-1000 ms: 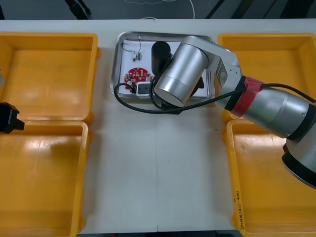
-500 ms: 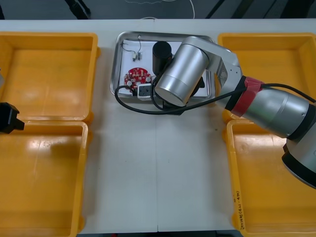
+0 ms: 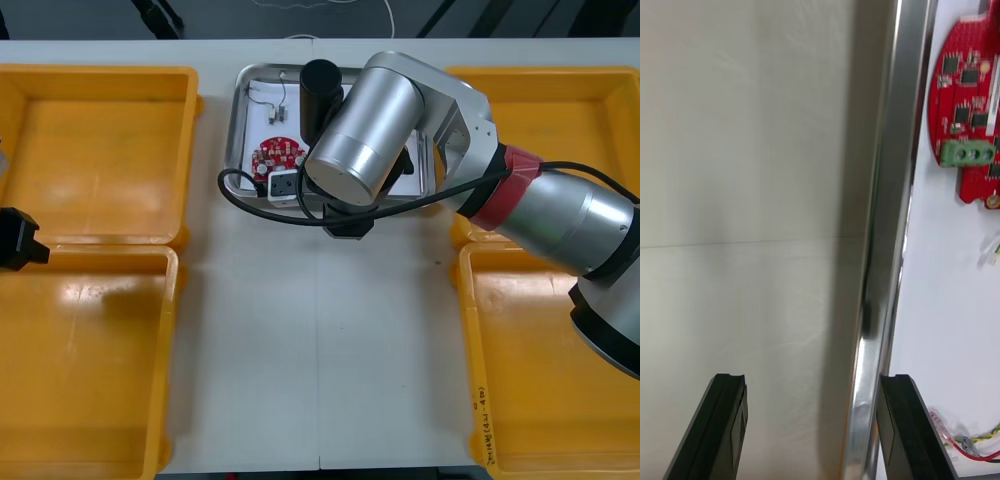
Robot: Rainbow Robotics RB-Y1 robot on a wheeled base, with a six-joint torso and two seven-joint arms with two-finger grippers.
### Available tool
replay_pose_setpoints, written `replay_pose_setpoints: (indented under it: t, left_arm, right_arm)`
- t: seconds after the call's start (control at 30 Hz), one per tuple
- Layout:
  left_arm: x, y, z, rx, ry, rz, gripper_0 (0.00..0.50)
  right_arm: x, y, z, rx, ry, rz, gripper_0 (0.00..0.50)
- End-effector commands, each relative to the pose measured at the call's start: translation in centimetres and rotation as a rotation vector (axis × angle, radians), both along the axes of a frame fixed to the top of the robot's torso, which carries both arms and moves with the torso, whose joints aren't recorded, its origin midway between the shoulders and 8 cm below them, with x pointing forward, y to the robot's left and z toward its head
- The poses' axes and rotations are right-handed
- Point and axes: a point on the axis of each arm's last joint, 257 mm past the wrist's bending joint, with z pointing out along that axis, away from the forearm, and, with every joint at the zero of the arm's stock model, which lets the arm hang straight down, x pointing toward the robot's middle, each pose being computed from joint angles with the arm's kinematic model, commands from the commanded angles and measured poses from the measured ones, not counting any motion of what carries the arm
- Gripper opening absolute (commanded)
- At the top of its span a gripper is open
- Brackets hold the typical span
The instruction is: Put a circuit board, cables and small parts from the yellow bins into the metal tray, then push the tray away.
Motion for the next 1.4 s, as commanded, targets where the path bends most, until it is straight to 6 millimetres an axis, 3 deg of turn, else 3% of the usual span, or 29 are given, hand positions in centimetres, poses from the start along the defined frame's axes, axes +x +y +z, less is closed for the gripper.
replay_pose_setpoints:
  t: [0.03,0.47,0.8,1.4]
  left_arm:
    - [-0.4,-0.1,0.4,0.028,-0.016,-0.072,0.5]
    - [-0.4,-0.1,0.4,0.028,-0.016,-0.072,0.5]
    - [-0.4,-0.1,0.4,0.028,-0.016,-0.072,0.5]
    - [-0.4,-0.1,0.4,0.028,-0.016,-0.072,0.5]
  right_arm:
    - [-0.9,1.2,4.7,0.042,-0.027,0.056,0.5]
    - [-7.0,-0.3,5.3,0.099,-0.047,0.005,0.5]
    - [-10.5,-4.2,5.0,0.141,-0.055,-0.103,0.5]
    - [-11.6,-13.4,7.3,0.414,0.02,-0.486,0.5]
